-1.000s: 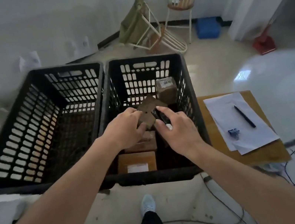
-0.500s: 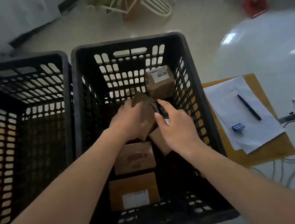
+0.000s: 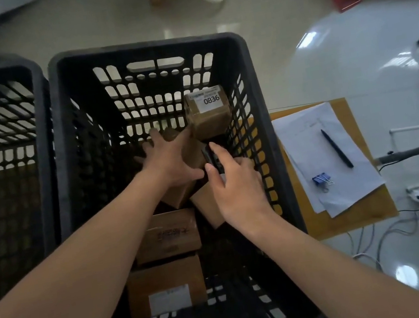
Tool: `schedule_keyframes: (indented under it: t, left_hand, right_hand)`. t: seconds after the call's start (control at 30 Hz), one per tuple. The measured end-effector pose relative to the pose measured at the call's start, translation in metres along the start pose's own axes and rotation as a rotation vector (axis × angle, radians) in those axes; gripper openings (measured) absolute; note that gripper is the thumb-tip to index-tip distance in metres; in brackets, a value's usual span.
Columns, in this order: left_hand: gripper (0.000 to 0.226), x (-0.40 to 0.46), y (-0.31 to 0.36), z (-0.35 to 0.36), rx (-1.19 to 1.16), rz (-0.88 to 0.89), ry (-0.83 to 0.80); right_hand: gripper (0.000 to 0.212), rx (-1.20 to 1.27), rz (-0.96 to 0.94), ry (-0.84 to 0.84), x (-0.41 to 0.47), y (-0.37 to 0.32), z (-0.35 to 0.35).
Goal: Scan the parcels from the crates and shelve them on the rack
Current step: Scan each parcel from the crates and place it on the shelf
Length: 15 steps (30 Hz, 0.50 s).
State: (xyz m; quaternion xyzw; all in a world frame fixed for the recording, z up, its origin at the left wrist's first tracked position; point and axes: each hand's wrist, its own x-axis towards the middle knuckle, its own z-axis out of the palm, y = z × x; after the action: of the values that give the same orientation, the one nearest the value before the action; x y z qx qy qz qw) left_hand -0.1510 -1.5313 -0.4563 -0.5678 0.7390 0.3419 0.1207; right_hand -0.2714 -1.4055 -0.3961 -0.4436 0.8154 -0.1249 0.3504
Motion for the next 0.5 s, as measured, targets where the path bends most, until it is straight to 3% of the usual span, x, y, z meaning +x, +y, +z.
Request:
schedule_keyframes:
  t: [0.13,0.3,0.5]
  left_hand:
    - [0.108,-0.007,-0.016,-0.019,-0.080,-0.005,0.016]
    - [0.083,-0.025,-0.031,-0.034,-0.217,0.086,0.191]
    - [0.086,-0.042,-0.044,-0.040,0.012,0.142,0.211]
  right_hand:
    - [0.054,0.044,-0.042,0.013,-0.005,-0.005,-0.003]
    - [0.053,0.097,-0.110,0.044,-0.011,-0.011,-0.007]
    - [0.053,0.089,-0.125,0.048,-0.011,-0.015,-0.005]
